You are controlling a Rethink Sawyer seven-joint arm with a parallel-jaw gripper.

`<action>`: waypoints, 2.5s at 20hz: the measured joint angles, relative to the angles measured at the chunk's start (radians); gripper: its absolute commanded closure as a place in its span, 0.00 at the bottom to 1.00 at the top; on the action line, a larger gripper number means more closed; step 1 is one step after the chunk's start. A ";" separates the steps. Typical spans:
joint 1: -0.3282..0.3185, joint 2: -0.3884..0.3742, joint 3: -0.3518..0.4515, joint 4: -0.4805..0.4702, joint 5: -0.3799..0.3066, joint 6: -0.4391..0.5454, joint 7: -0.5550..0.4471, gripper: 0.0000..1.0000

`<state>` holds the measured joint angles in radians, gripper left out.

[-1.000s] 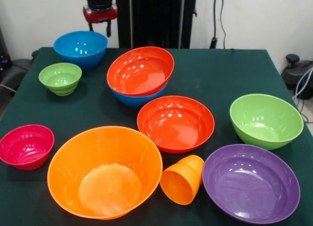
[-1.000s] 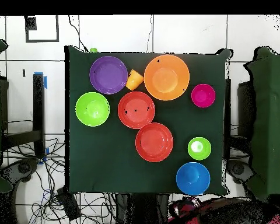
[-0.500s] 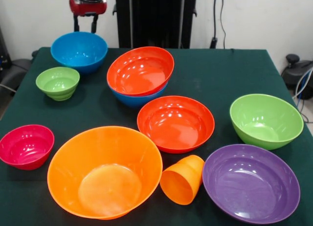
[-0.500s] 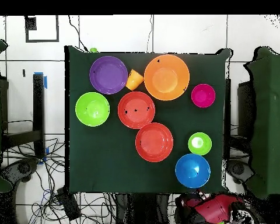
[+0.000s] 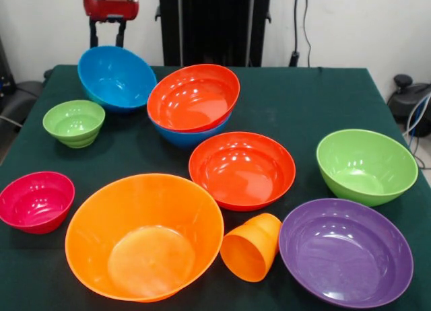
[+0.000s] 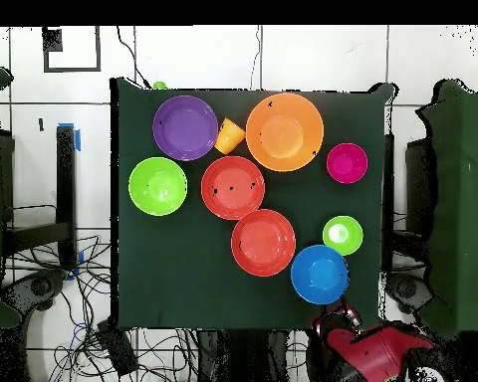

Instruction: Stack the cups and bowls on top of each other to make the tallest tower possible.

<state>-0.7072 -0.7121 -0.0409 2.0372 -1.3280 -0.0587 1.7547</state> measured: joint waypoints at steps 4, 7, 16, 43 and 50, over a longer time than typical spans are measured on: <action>-0.052 -0.028 0.059 0.009 0.002 -0.028 0.000 0.00; -0.124 -0.038 0.128 0.024 0.036 0.021 0.000 0.00; -0.229 -0.033 0.242 0.038 0.126 0.304 0.000 0.00; -0.445 -0.035 0.587 0.129 0.338 0.483 0.000 0.00; -0.452 -0.040 0.677 0.175 0.409 0.502 0.000 0.00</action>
<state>-1.1596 -0.7519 0.6362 2.2127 -0.9188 0.4435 1.7545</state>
